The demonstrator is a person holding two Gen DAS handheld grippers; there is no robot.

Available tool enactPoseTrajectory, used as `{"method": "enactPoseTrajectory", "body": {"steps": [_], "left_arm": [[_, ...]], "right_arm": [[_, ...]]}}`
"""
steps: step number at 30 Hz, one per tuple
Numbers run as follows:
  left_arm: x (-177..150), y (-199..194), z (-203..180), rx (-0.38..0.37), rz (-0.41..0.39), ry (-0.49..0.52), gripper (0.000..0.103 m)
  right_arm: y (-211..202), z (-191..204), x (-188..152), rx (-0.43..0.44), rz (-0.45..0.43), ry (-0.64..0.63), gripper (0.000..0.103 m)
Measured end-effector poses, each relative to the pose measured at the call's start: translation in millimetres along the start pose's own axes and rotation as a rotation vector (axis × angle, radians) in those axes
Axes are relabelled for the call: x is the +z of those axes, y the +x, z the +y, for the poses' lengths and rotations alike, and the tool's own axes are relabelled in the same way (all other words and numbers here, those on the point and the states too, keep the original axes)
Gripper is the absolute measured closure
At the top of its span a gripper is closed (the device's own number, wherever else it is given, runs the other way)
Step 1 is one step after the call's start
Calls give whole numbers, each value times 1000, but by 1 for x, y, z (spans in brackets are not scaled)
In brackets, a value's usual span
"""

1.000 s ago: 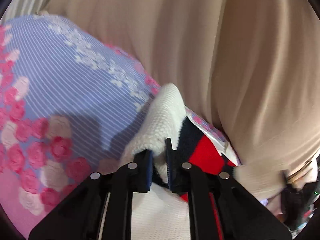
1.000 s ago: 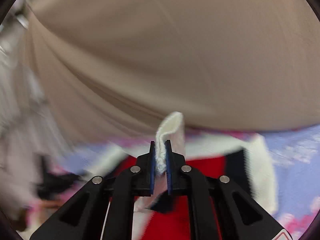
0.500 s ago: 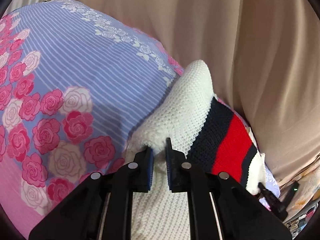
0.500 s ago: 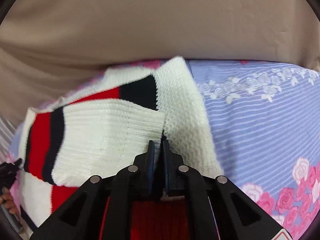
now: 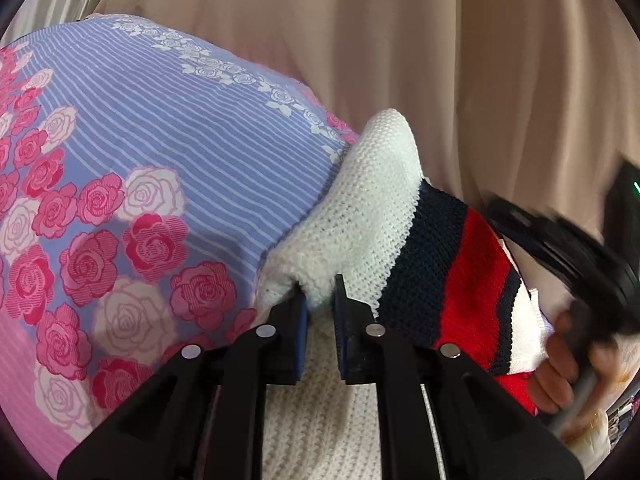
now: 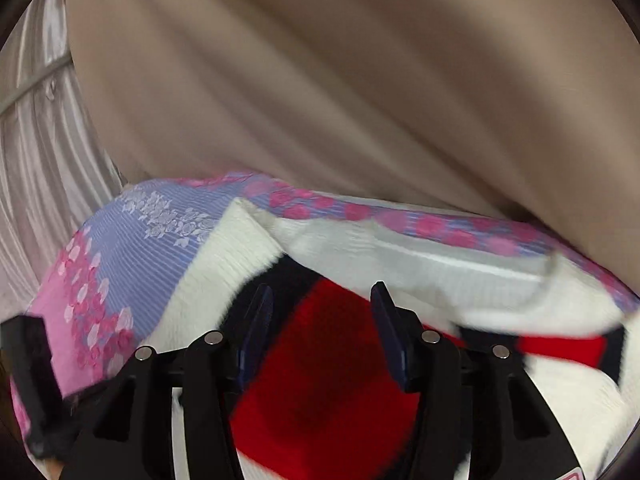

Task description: Fold small clothes

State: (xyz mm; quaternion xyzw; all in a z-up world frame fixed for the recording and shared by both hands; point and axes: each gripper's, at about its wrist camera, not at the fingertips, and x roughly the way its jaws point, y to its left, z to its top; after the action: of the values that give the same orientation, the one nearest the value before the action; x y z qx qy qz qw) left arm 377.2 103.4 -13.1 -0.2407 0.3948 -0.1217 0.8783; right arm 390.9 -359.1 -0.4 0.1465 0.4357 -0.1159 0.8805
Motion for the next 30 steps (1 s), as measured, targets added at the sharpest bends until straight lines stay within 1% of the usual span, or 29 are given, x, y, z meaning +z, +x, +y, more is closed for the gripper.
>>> {"method": "enactPoseTrajectory", "body": {"steps": [1,2,4,5,6,7,8,10,12,13,14,15,16,17,19,20,23,25,26,27,29,30], "left_arm": [[0,0,1,-5,-1,-5,91],[1,0,2,-9,-3,-8,91],[0,-1,3,-11,-7,-11,91],[0,-1,3,-9,-8,-9,91],[0,-1,3,-7,-8,-6,91],[0,-1,3,-5,-9,-5,91],[0,-1,2,-2,-10,-2,91],[0,-2,1,8,-14,5,91],[0,-2,-1,16,-9,14,91],[-1,0,-3,19,-9,17,91],[-1,0,-4,22,-10,17,91],[-1,0,-4,23,-11,17,91],[-1,0,-4,24,-9,18,91],[-1,0,-5,25,-9,19,91],[-5,2,-11,26,-9,22,91],[-5,1,-13,24,-8,18,91],[-4,0,-10,9,-7,8,91],[-4,0,-8,3,-6,3,91],[-5,0,-7,2,-5,3,91],[-5,1,-6,0,-5,3,91],[-6,1,-6,3,-4,5,91],[-6,1,-7,5,-4,7,91]], "right_arm": [[10,9,-3,-1,8,-8,45],[9,12,-5,-5,16,-17,43],[28,23,-7,4,43,-41,42],[36,27,-8,-5,57,-50,43],[47,32,-9,-32,80,-66,45],[53,37,-11,-48,87,-80,63],[53,39,-11,-39,77,-89,95],[47,41,-2,-24,62,-77,96],[27,48,14,-12,-21,-71,97],[19,50,20,9,-52,-55,97],[12,50,25,38,-75,-36,97],[13,53,28,49,-85,-31,98],[22,55,28,40,-73,-35,98],[36,56,26,13,-40,-43,98],[86,51,13,-79,99,-60,98],[93,49,10,-98,104,-64,98],[65,46,19,-57,48,-17,95],[22,39,16,-31,-33,-20,94],[-1,32,10,-43,-65,-25,89],[-26,19,-1,-62,-79,-19,87],[-60,-11,-27,-93,-78,22,85],[-78,-33,-48,-142,-71,55,85]]}}
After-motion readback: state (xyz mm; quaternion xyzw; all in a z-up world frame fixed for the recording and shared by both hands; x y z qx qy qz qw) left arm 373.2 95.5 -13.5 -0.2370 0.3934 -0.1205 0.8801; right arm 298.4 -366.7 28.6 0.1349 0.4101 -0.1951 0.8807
